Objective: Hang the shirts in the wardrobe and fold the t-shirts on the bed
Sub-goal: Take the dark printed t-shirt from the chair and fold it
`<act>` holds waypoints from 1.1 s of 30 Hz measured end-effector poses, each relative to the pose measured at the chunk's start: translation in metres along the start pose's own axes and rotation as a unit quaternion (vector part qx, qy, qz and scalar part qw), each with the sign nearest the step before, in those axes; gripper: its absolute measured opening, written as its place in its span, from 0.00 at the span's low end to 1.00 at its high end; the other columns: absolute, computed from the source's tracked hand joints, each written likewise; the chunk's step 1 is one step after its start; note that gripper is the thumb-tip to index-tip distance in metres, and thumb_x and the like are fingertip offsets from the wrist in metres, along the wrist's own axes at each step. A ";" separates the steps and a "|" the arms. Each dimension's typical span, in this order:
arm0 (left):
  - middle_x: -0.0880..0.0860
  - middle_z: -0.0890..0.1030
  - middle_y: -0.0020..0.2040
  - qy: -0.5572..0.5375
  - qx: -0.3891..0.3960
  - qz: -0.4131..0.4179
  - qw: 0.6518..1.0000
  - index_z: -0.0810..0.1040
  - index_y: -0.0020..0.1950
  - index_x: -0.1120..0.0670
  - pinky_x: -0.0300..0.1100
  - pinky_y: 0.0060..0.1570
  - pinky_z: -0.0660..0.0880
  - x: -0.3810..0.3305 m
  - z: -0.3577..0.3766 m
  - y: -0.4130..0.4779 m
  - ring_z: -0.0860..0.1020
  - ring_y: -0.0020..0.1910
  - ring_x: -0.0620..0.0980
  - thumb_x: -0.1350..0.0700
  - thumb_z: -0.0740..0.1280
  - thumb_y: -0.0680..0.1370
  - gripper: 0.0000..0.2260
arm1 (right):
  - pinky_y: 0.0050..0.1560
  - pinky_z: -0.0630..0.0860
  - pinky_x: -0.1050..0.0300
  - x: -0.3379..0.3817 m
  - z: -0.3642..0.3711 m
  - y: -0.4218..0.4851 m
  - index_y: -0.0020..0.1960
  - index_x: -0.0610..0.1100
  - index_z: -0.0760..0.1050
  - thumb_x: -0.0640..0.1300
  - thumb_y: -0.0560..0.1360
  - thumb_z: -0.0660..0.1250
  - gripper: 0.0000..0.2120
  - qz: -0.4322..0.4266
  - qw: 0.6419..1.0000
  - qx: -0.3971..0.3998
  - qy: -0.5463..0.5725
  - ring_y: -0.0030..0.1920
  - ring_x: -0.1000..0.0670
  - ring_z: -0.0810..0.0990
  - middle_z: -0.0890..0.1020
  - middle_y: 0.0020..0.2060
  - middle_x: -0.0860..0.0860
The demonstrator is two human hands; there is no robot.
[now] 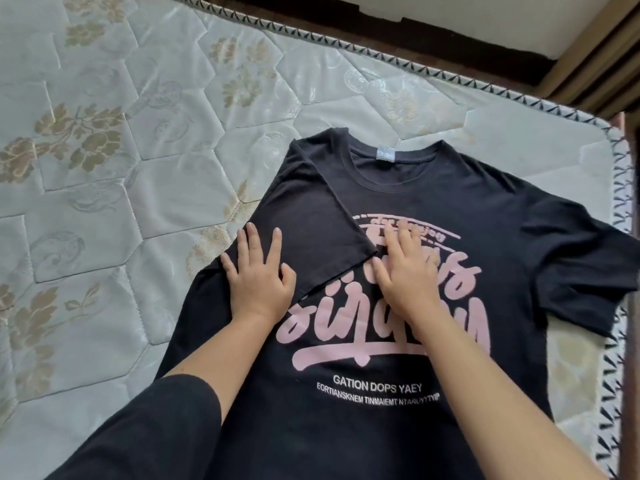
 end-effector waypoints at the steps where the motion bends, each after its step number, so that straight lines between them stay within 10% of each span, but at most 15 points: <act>1: 0.62 0.50 0.77 0.014 0.009 0.002 1.000 0.53 0.77 0.49 0.65 0.69 0.46 -0.001 0.000 0.000 0.47 0.76 0.60 0.46 0.42 0.74 0.30 | 0.72 0.43 0.39 -0.014 -0.002 -0.008 0.78 0.50 0.48 0.53 0.81 0.50 0.27 0.019 1.000 -0.004 0.001 0.76 0.50 0.40 0.43 0.77 0.52; 10: 0.70 0.48 0.74 0.236 0.134 0.005 0.963 0.41 0.77 0.58 0.60 0.70 0.51 -0.034 -0.013 0.006 0.54 0.72 0.71 0.49 0.46 0.81 0.28 | 0.73 0.43 0.44 -0.128 -0.022 -0.079 0.77 0.52 0.43 0.56 0.81 0.47 0.28 0.113 0.992 0.016 -0.063 0.76 0.49 0.39 0.40 0.77 0.52; 15: 0.61 0.62 0.70 0.138 0.101 0.203 0.964 0.62 0.69 0.59 0.52 0.58 0.64 -0.169 -0.005 -0.016 0.65 0.64 0.60 0.52 0.53 0.78 0.22 | 0.73 0.45 0.42 -0.153 -0.033 -0.092 0.77 0.46 0.44 0.50 0.82 0.51 0.28 0.126 0.991 0.019 -0.028 0.76 0.50 0.41 0.41 0.77 0.51; 19: 0.55 0.50 0.78 0.024 0.191 0.287 0.939 0.56 0.76 0.50 0.56 0.70 0.51 -0.244 0.033 -0.051 0.50 0.76 0.56 0.49 0.45 0.76 0.27 | 0.73 0.49 0.47 -0.163 -0.053 -0.095 0.74 0.40 0.59 0.41 0.79 0.58 0.24 0.112 0.986 -0.067 0.106 0.76 0.49 0.50 0.54 0.76 0.47; 24: 0.57 0.72 0.69 0.025 0.090 0.278 0.956 0.75 0.66 0.52 0.66 0.59 0.67 -0.245 0.046 -0.059 0.71 0.67 0.61 0.49 0.54 0.72 0.25 | 0.65 0.63 0.54 -0.211 -0.091 -0.104 0.65 0.35 0.70 0.37 0.76 0.64 0.18 0.181 0.929 -0.253 0.200 0.66 0.41 0.69 0.71 0.64 0.40; 33: 0.57 0.70 0.70 -0.017 0.027 0.268 0.963 0.70 0.68 0.51 0.65 0.60 0.66 -0.245 0.051 -0.054 0.69 0.68 0.60 0.49 0.54 0.71 0.25 | 0.59 0.69 0.49 -0.282 -0.095 -0.078 0.68 0.35 0.61 0.48 0.77 0.66 0.27 0.460 0.821 -0.219 0.256 0.66 0.39 0.67 0.65 0.68 0.40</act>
Point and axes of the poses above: each hand's wrist, its own y-axis towards the middle knuckle, its own z-axis out of the palm, x = y × z, the point moved 8 cm from there along y, towards the middle knuckle
